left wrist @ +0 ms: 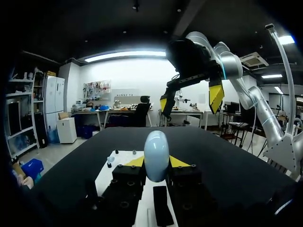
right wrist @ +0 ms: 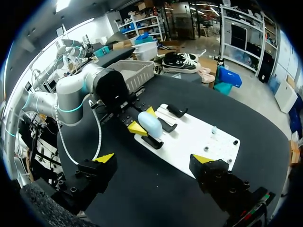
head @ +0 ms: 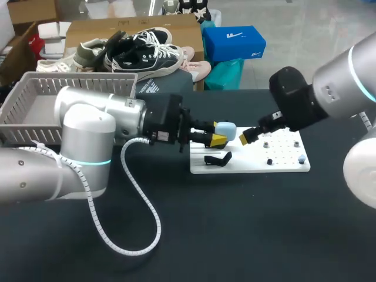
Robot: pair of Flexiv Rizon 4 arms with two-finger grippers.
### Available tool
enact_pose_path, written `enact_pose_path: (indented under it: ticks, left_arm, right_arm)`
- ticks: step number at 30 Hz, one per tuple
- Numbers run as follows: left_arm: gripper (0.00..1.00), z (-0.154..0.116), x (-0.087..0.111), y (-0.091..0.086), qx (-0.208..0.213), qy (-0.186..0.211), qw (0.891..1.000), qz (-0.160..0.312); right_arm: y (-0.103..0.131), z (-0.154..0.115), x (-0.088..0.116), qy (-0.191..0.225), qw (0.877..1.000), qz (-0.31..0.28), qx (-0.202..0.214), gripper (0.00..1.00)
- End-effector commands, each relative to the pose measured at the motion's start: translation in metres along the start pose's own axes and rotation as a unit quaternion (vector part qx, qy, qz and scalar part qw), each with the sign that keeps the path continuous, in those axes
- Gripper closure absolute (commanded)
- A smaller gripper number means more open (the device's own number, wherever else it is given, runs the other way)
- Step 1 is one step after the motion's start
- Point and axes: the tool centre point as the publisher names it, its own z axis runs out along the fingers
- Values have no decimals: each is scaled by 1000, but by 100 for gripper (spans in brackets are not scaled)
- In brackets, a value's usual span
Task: Pick up each earbud case from the left stands, insert the matching earbuds, close the lid, and place the case in the box.
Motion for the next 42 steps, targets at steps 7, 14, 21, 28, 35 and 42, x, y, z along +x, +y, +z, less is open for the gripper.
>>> enact_pose_path:
  ticks: [7,14,21,28,35,42]
  left_arm:
    - [100,3,0,4,-9,-2,1000,16]
    - [100,3,0,4,-9,-2,1000,16]
    - [100,3,0,4,-9,-2,1000,16]
    - [100,3,0,4,-9,-2,1000,16]
    - [100,3,0,4,-9,-2,1000,16]
    - [100,3,0,4,-9,-2,1000,16]
  right_arm:
    - [-2,17,-3,40,999,10,3,0]
    - [-6,28,-11,44,999,14,3,0]
    - [-5,40,-14,53,998,13,3,0]
    - [-8,49,-17,60,998,13,7,0]
    - [-13,54,-21,63,998,15,14,0]
    - [-21,59,-23,65,997,19,24,0]
